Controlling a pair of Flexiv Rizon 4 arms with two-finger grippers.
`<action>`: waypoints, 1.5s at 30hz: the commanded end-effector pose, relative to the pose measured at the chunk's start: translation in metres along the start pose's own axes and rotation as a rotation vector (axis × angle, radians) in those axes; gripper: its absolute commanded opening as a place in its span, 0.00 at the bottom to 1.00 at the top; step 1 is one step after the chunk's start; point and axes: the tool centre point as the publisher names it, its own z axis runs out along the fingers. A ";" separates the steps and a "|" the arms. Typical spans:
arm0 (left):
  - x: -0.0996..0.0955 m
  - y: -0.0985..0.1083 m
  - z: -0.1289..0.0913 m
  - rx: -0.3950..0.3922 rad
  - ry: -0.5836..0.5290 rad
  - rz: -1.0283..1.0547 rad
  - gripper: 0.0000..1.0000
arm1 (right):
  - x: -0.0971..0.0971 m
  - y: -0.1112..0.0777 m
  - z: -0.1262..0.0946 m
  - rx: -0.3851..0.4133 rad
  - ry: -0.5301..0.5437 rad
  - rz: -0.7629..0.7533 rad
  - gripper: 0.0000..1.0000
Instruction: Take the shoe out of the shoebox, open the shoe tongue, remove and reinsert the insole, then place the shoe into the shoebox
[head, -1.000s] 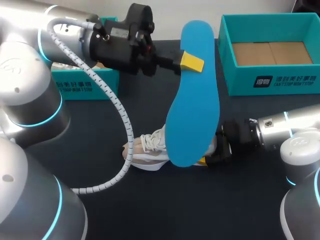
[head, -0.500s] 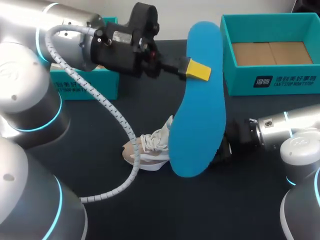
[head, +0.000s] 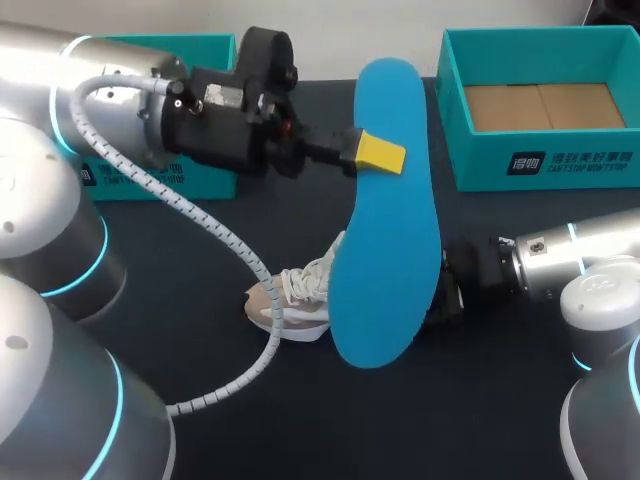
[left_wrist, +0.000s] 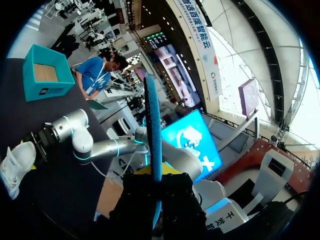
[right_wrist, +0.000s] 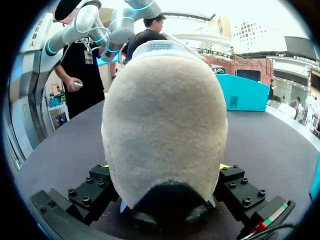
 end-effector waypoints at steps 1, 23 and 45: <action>0.000 0.006 -0.001 0.016 0.000 0.000 0.00 | -0.001 -0.001 0.001 0.003 -0.001 0.001 0.00; 0.000 0.006 -0.001 0.016 0.000 0.000 0.00 | -0.001 -0.001 0.001 0.003 -0.001 0.001 0.00; -0.003 -0.005 -0.007 0.012 -0.033 0.053 0.00 | -0.001 -0.001 0.001 0.003 -0.001 0.001 0.00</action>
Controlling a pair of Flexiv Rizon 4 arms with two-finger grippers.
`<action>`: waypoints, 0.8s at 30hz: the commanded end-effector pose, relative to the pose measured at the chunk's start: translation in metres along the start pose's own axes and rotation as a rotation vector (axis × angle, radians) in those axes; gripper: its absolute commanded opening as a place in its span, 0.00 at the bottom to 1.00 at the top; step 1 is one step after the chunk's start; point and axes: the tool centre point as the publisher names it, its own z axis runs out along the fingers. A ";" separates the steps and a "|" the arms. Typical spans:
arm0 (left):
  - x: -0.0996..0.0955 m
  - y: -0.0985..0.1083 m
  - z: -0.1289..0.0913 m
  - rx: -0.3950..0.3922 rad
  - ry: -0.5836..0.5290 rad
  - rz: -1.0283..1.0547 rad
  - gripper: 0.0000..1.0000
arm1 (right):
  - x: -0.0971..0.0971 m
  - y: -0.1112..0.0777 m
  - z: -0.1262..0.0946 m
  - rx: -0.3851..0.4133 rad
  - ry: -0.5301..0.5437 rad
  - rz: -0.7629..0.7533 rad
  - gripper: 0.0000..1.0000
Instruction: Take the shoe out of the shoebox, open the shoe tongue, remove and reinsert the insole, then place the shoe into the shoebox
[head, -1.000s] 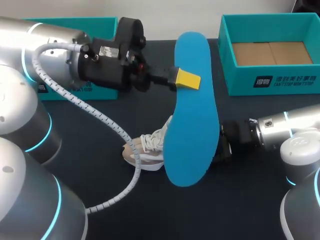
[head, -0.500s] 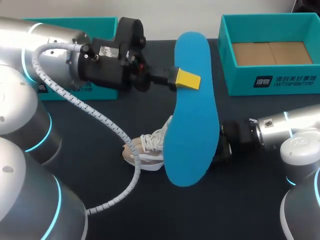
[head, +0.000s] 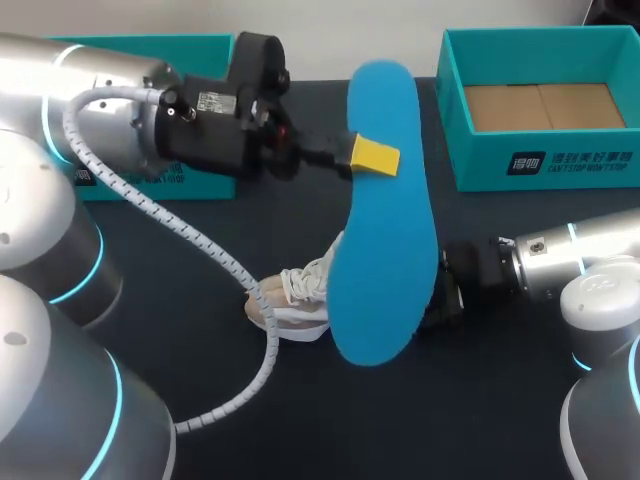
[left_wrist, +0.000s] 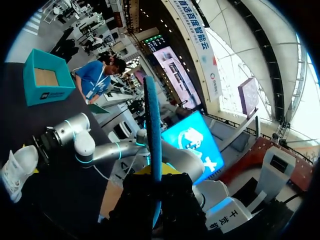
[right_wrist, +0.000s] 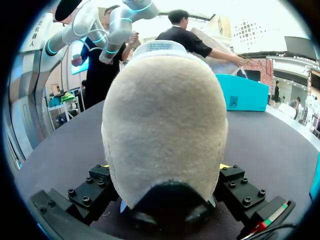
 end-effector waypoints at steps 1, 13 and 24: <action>0.000 -0.007 -0.003 -0.011 -0.013 0.013 0.00 | 0.000 -0.001 0.000 0.004 -0.001 0.001 0.00; -0.001 -0.012 -0.001 0.001 -0.040 0.035 0.00 | 0.000 -0.001 0.000 0.004 -0.001 0.001 0.00; -0.001 -0.012 -0.001 0.001 -0.040 0.035 0.00 | 0.001 0.004 -0.005 0.025 -0.005 -0.006 1.00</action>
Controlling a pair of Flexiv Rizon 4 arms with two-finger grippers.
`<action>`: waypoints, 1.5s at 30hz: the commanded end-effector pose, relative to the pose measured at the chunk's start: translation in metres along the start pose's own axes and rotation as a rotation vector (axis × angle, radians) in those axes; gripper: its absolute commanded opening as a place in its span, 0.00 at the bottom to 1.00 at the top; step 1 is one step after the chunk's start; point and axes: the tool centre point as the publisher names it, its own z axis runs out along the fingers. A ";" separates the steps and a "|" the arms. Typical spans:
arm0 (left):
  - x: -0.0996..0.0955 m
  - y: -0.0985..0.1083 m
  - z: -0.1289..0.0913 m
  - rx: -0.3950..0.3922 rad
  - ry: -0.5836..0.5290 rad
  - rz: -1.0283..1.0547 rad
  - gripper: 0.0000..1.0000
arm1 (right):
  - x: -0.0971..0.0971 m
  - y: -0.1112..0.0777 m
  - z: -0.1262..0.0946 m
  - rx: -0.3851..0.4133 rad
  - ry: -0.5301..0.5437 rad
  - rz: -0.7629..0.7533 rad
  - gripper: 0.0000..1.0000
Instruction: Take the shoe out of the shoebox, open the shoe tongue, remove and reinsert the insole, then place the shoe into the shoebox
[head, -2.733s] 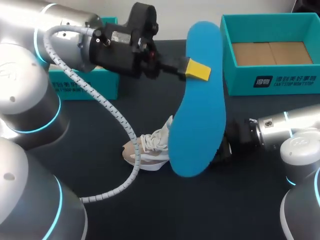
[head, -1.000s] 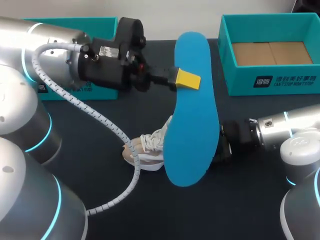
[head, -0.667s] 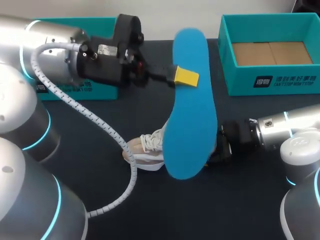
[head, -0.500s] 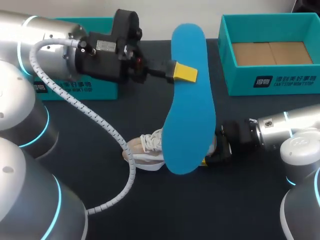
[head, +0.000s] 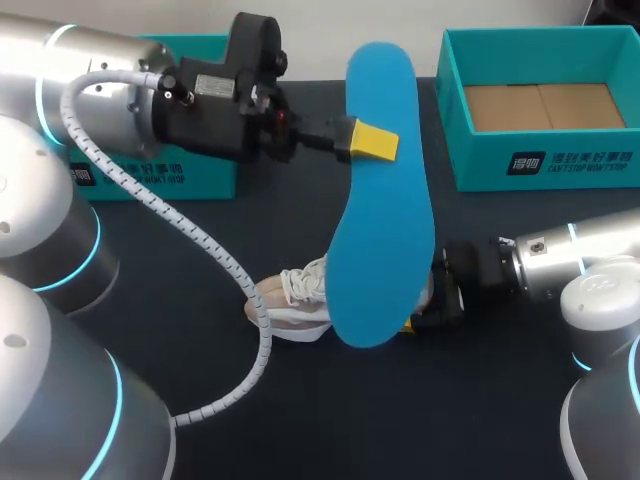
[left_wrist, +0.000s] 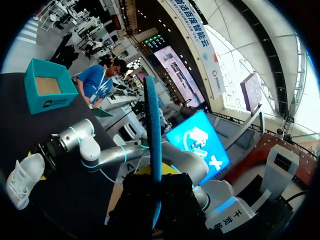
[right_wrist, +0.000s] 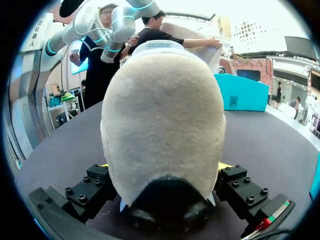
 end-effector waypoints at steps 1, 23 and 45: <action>-0.001 -0.001 0.002 0.000 -0.001 0.000 0.00 | 0.001 0.008 -0.007 0.030 -0.006 -0.008 1.00; -0.001 -0.001 0.002 0.000 -0.001 0.000 0.00 | 0.010 0.036 -0.037 0.307 -0.005 0.058 1.00; -0.001 -0.001 0.002 0.000 -0.001 0.000 0.00 | 0.016 0.076 -0.067 0.543 0.002 0.056 1.00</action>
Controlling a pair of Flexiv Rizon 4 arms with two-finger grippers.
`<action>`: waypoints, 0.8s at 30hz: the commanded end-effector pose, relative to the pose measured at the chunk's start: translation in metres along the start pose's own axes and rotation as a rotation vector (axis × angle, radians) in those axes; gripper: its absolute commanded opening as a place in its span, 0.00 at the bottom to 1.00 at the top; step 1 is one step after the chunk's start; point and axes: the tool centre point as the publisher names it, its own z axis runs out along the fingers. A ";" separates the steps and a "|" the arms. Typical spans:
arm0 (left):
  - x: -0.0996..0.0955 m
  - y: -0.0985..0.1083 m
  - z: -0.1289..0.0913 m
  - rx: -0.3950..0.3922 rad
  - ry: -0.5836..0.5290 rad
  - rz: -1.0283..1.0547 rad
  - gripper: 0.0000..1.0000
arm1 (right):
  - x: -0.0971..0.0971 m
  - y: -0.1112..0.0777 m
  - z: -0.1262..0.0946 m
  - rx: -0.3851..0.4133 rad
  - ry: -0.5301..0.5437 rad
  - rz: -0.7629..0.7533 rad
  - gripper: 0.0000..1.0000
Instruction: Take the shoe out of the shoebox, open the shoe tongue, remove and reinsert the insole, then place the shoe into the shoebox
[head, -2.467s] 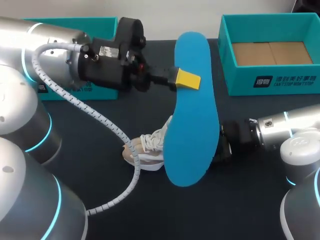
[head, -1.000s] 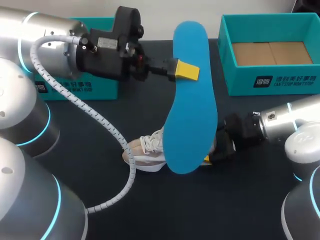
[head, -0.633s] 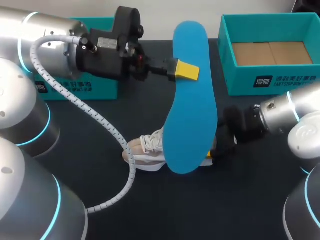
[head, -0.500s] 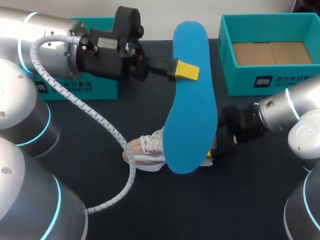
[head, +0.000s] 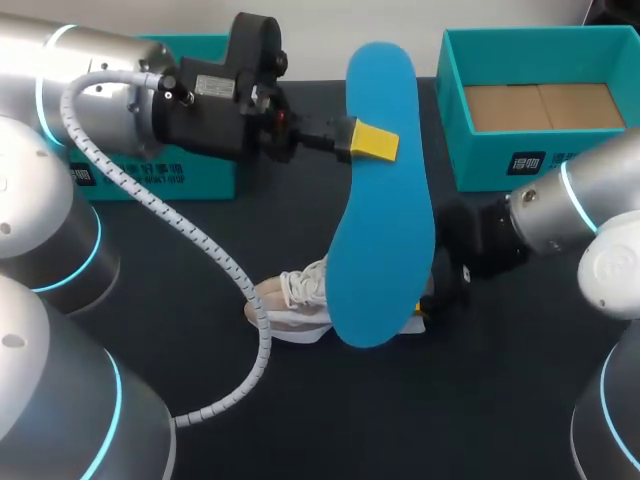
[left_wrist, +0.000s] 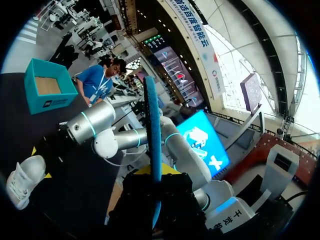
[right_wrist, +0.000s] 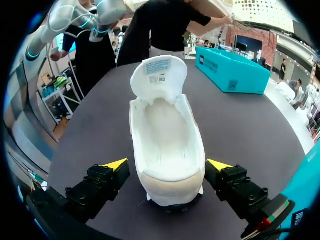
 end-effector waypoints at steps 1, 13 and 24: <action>-0.001 -0.001 0.002 -0.001 0.000 0.000 0.00 | 0.000 0.018 -0.030 0.165 0.025 -0.003 1.00; -0.001 -0.001 0.002 -0.001 0.000 0.000 0.00 | -0.005 0.036 -0.042 0.313 0.075 -0.055 1.00; -0.001 -0.001 0.002 -0.001 0.000 0.000 0.00 | -0.003 0.037 -0.042 0.365 0.040 -0.007 1.00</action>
